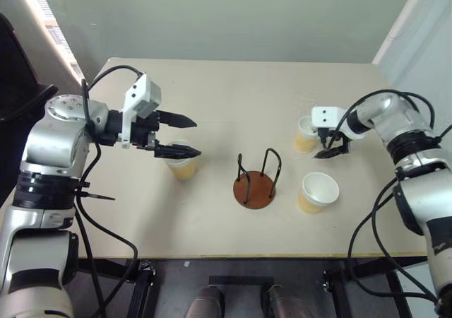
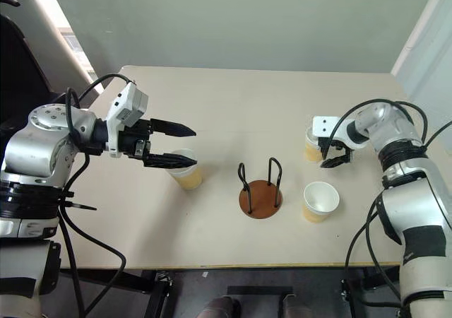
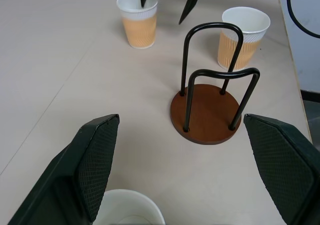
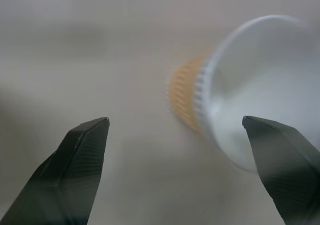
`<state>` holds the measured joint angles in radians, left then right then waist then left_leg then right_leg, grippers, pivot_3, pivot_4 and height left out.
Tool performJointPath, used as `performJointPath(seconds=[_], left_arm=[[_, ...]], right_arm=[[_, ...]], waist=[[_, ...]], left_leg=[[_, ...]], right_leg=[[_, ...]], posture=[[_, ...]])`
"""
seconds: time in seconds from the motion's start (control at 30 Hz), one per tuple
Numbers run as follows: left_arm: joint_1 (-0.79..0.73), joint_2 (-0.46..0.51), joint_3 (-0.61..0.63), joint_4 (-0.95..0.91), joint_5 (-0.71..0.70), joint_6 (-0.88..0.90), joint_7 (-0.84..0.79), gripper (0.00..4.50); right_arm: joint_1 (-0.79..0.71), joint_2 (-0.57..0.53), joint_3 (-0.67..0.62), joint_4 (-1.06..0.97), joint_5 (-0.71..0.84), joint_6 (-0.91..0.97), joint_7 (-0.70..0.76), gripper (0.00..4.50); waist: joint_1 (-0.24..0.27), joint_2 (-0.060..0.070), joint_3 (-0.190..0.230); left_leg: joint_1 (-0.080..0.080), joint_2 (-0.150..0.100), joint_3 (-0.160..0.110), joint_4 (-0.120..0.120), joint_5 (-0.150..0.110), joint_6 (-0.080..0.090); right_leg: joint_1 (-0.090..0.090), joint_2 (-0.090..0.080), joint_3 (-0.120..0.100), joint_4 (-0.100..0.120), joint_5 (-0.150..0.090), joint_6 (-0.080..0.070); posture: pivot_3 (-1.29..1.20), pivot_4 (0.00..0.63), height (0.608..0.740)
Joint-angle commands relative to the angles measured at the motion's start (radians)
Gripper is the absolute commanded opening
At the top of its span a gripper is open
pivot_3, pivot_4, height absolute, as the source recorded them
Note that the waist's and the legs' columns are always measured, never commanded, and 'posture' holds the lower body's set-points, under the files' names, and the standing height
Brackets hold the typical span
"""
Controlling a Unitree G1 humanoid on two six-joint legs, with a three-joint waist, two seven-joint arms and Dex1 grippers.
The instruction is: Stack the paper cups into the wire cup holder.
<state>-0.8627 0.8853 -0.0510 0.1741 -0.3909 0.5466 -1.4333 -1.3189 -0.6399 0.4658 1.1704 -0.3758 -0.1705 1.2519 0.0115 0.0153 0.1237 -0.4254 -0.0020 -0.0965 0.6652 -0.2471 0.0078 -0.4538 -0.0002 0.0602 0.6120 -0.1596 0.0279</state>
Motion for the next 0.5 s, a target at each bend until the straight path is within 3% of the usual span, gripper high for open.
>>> performJointPath(seconds=[0.03,0.3,0.33,0.5], left_arm=[[0.0,0.026,0.032,-0.015,-0.006,-0.017,-0.004,4.32],[0.005,0.04,0.022,-0.011,-0.001,-0.032,-0.021,4.32],[0.006,0.042,0.021,-0.01,-0.001,-0.034,-0.024,4.32],[0.006,0.046,0.012,-0.005,0.004,-0.048,-0.044,4.32]], right_arm=[[-0.054,0.008,-0.008,0.018,-0.024,-0.034,-0.026,3.16],[-0.079,0.019,-0.045,0.017,0.006,-0.035,0.055,0.2],[-0.083,0.017,-0.056,0.009,0.017,-0.029,0.077,0.02],[-0.096,-0.01,-0.12,-0.098,0.09,0.002,0.191,0.02]], waist=[[0.0,0.0,0.0],[0.001,0.0,0.0],[0.0,0.0,0.0],[-0.001,0.0,0.0]], left_leg=[[0.0,0.0,0.0,0.0,0.0,0.0],[-0.001,0.0,0.0,0.0,-0.001,-0.002],[-0.001,0.0,0.0,0.0,-0.001,-0.002],[-0.001,0.0,0.0,-0.001,-0.001,-0.003]], right_leg=[[0.0,0.0,0.0,0.0,0.0,0.0],[0.0,0.0,-0.001,0.0,0.0,-0.001],[0.0,0.0,-0.001,0.0,0.0,-0.001],[-0.001,0.0,-0.001,0.0,0.0,-0.001]], posture=[[0.0,0.15,0.74],[0.0,0.15,0.74],[0.0,0.15,0.74],[0.0,0.15,0.74]])
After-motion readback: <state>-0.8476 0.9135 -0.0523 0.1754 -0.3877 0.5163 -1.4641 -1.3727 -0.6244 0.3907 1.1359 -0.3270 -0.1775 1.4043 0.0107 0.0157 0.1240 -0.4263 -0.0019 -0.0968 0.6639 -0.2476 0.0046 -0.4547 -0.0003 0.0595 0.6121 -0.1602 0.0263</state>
